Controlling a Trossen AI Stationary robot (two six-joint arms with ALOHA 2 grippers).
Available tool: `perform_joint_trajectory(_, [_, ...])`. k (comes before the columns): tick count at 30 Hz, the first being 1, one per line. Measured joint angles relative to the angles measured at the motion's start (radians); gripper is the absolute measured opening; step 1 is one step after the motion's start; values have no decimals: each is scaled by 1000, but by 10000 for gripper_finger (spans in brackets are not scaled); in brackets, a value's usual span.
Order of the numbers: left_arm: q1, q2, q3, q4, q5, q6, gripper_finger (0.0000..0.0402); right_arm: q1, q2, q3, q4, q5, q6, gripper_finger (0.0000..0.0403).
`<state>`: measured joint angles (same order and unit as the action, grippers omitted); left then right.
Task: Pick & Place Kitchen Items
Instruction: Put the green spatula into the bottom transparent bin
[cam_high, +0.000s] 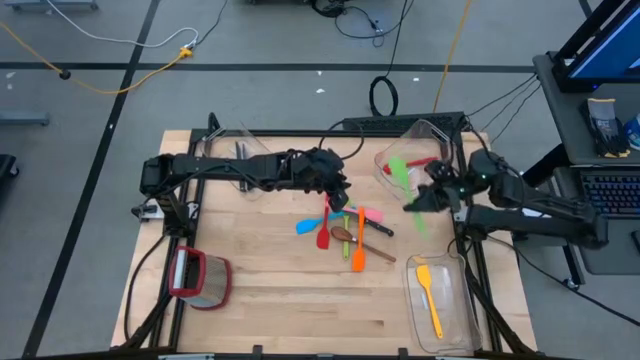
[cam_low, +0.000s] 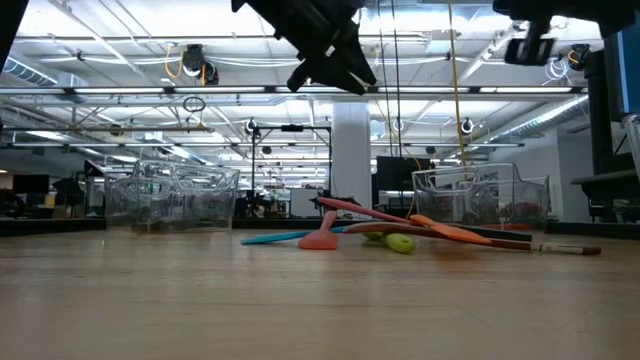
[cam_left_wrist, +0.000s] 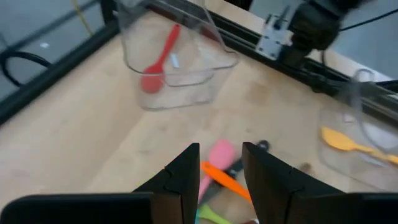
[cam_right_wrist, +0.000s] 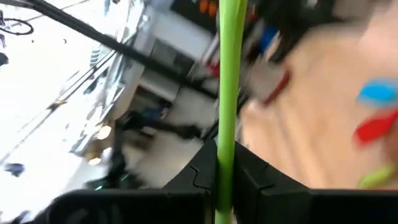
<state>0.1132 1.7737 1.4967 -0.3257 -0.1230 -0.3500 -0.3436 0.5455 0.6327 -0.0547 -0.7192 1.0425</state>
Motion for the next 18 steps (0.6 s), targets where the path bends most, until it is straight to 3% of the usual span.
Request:
perform_joint_trajectory(8, [25,0,0,-40,-96,-6,124,174,-93,0,-129,-73,323,13])
perform_joint_trajectory(18, [51,0,0,-58,-97,-21,124,460,-163,0,-376,9,668,13])
